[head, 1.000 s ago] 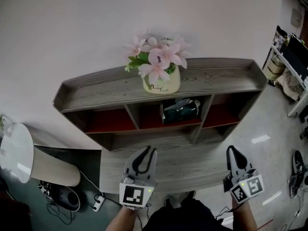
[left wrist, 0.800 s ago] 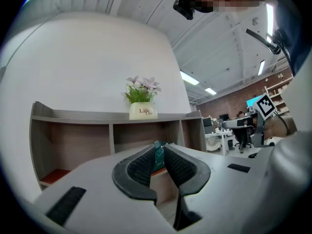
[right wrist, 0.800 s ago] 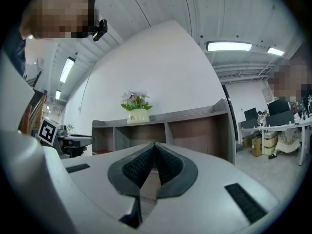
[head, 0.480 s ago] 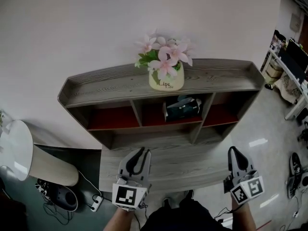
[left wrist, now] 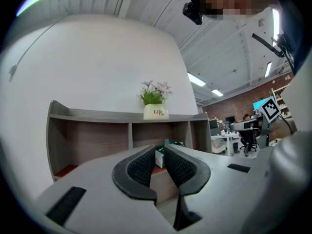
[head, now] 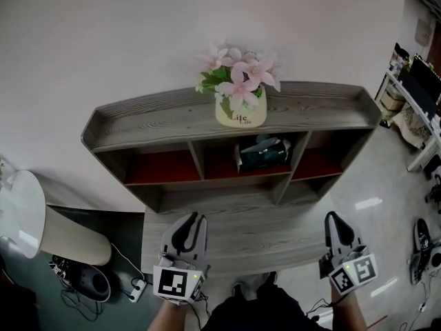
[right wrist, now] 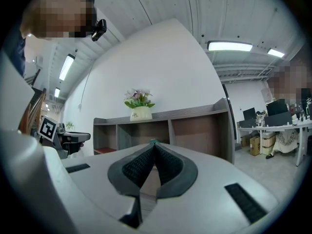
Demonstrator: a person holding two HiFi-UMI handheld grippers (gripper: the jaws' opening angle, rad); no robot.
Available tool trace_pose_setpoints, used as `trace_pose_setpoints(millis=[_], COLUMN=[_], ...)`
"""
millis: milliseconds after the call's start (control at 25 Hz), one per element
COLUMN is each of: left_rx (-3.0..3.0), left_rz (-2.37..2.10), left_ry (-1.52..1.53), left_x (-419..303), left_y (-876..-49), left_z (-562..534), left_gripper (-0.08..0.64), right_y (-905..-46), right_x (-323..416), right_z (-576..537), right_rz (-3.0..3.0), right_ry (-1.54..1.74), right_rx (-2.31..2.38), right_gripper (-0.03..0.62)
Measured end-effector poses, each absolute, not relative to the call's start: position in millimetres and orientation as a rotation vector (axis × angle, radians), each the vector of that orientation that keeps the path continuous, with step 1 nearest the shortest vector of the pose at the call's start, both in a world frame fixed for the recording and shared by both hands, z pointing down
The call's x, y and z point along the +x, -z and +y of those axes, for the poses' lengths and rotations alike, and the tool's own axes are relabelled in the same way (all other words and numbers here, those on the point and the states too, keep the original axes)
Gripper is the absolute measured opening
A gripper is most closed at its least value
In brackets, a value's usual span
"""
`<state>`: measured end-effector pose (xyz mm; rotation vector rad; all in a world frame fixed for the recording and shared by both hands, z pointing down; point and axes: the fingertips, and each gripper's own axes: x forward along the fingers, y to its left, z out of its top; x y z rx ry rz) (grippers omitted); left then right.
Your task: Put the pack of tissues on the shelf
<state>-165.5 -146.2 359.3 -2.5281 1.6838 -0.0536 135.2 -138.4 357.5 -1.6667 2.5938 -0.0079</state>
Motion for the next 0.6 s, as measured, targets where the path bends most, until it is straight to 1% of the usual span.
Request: trace_pose_setpoints(millis=[600], left_rx=[-2.469], left_rz=[1.747], left_ry=[0.074], left_x=[-165.6], left_y=[-359.0], left_z=[-156.7], left_gripper=[0.067], right_y=[-356.3], right_x=[142.9], right_z=[-159.6], right_rz=[2.601], right_ry=[0.012], right_rx=[-1.624], right_gripper=[0.012])
